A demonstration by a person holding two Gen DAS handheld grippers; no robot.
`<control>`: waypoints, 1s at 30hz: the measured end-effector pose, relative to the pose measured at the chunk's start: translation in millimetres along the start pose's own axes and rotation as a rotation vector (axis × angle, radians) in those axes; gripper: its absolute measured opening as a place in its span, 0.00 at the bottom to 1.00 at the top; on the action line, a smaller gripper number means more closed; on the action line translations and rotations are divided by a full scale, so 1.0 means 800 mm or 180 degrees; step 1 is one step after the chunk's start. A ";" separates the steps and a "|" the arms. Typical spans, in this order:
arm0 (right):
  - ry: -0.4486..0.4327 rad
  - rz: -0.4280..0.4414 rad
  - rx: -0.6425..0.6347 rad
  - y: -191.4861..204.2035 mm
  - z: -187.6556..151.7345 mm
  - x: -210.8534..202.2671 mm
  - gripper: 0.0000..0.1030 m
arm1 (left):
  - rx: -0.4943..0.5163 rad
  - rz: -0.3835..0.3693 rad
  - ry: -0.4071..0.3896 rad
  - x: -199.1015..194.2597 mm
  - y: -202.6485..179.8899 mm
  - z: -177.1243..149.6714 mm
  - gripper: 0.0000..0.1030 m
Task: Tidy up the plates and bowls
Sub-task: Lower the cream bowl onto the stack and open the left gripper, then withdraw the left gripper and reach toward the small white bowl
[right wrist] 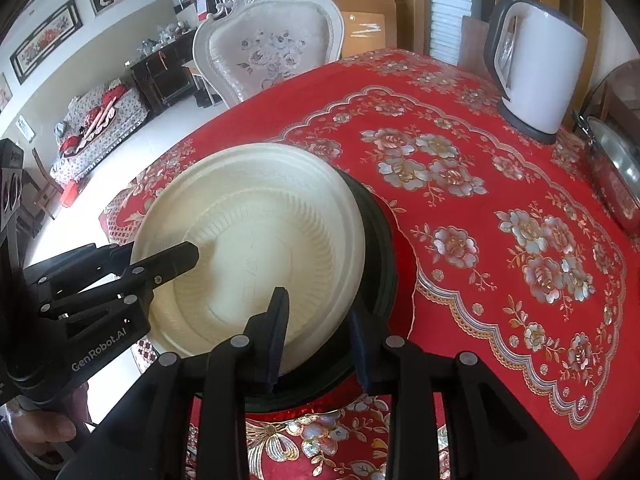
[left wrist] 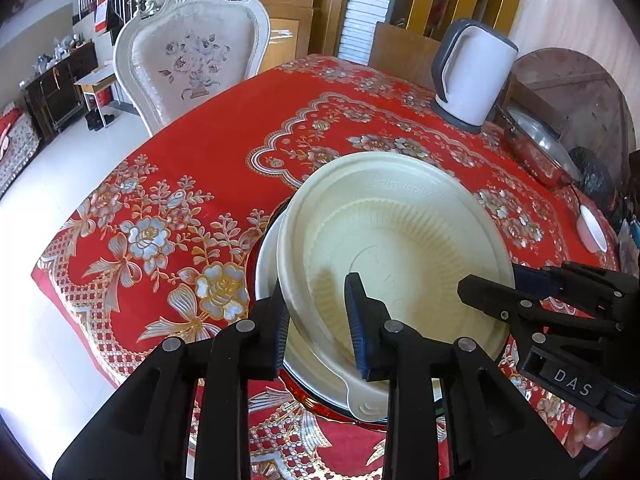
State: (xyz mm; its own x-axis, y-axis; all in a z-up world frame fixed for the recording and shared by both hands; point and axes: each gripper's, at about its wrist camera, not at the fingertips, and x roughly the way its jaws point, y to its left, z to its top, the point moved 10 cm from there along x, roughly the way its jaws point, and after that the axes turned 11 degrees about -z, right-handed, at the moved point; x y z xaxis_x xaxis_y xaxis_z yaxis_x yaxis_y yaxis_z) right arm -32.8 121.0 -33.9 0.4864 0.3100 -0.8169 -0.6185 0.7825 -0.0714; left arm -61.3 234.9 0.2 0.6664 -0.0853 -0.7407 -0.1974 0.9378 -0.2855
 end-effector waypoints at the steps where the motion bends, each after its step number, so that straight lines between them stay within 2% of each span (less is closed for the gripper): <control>1: -0.0007 0.0004 0.0007 0.000 0.001 -0.001 0.30 | -0.0004 -0.0004 -0.0011 -0.001 0.000 0.001 0.29; 4: -0.0031 0.0007 0.0020 -0.002 0.001 -0.004 0.30 | -0.0018 -0.0045 -0.0048 -0.005 -0.001 0.005 0.34; 8: -0.0054 0.0015 0.0055 -0.008 0.001 -0.008 0.31 | 0.0077 0.0109 -0.0178 -0.016 0.000 0.014 0.36; 11: -0.0070 0.0033 0.0101 -0.011 0.003 -0.010 0.31 | 0.0078 0.0113 -0.0264 -0.025 0.001 0.021 0.46; 22: -0.0218 0.0128 0.0290 -0.024 0.006 -0.030 0.32 | 0.0218 0.0136 -0.0384 -0.034 -0.016 0.030 0.46; 25: -0.0234 0.0137 0.0367 -0.033 0.003 -0.034 0.39 | 0.0256 0.0079 -0.0376 -0.031 -0.028 0.031 0.46; 30: -0.0253 0.0100 0.0522 -0.059 -0.005 -0.038 0.40 | 0.0362 -0.0002 -0.0354 -0.021 -0.058 0.034 0.46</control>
State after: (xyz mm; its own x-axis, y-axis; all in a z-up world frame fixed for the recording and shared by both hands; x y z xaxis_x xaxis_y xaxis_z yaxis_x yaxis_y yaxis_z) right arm -21.1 72.3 -7.7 0.5197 0.3723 -0.7690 -0.5284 0.8473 0.0531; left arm -44.1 202.2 42.3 0.7432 -0.0540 -0.6669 -0.1184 0.9704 -0.2106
